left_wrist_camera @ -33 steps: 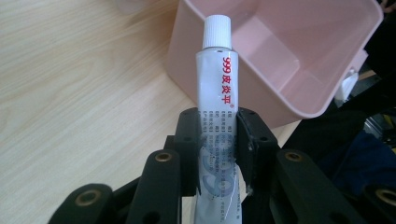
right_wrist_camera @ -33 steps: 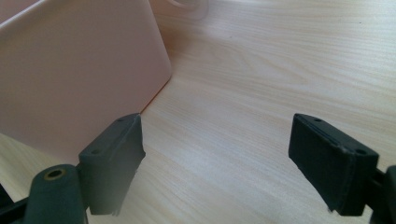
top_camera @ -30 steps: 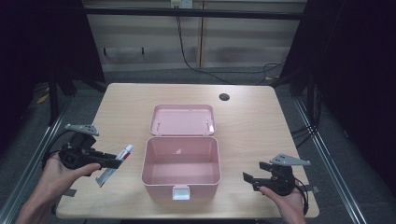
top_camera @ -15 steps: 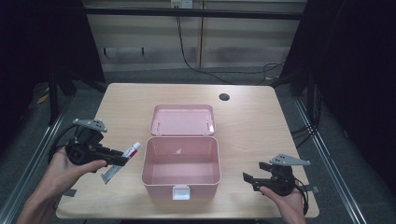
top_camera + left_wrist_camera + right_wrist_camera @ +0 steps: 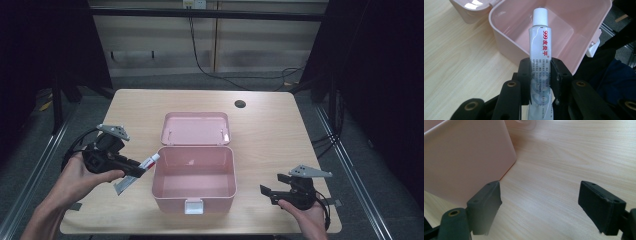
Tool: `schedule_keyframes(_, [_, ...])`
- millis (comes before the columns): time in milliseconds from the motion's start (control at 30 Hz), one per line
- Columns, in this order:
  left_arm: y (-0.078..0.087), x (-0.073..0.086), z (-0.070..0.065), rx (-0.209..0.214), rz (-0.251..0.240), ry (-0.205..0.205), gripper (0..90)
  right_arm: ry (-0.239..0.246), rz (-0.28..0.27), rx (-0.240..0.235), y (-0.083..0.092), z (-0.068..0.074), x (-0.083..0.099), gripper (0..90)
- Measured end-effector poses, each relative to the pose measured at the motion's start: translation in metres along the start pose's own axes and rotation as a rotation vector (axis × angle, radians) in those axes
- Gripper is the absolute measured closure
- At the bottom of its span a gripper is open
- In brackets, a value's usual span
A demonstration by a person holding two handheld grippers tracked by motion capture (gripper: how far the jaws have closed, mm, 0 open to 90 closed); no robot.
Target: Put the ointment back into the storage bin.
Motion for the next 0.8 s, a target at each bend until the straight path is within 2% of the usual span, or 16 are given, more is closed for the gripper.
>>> schedule_keyframes(67, [0.000, -0.002, 0.000, 0.005, 0.007, -0.013, 71.5, 0.001, 0.000, 0.000, 0.000, 0.000, 0.000, 17.8])
schedule_keyframes(200, [-0.002, -0.007, -0.002, 0.012, -0.004, -0.010, 71.6, 0.001, 0.000, 0.000, 0.000, 0.000, 0.000, 17.8])
schedule_keyframes(333, [-0.008, -0.012, -0.005, 0.023, 0.023, -0.030, 71.6, 0.000, 0.001, -0.001, 0.000, 0.000, 0.000, 17.8])
schedule_keyframes(400, [-0.010, -0.015, -0.006, 0.024, 0.025, -0.021, 71.6, 0.000, 0.001, -0.001, 0.000, 0.000, 0.000, 17.8])
schedule_keyframes(433, [-0.011, -0.017, -0.005, 0.026, 0.036, -0.035, 71.6, 0.000, 0.001, -0.002, 0.000, 0.000, 0.000, 17.8])
schedule_keyframes(567, [-0.015, -0.024, -0.008, 0.034, 0.037, -0.034, 71.6, -0.002, 0.001, -0.002, 0.000, 0.000, 0.000, 17.8])
schedule_keyframes(667, [-0.018, -0.028, -0.010, 0.036, 0.065, -0.062, 71.6, 0.001, 0.001, -0.003, 0.000, 0.000, 0.000, 17.8])
schedule_keyframes(733, [-0.020, -0.032, -0.013, 0.043, 0.064, -0.061, 71.6, 0.000, 0.003, -0.003, 0.000, 0.000, 0.000, 17.8])
schedule_keyframes(800, [-0.021, -0.036, -0.014, 0.039, 0.083, -0.080, 71.6, 0.001, 0.001, -0.003, 0.000, 0.000, 0.000, 17.8])
Point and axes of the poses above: each handheld gripper's, and its own axes: y roughly backward along the jaws, x roughly out of its underside, z roughly to its left, the point moved 7 cm from there along -y, roughly forward along the jaws, and after that the axes turned 12 degrees about x, right-handed, at the moved point
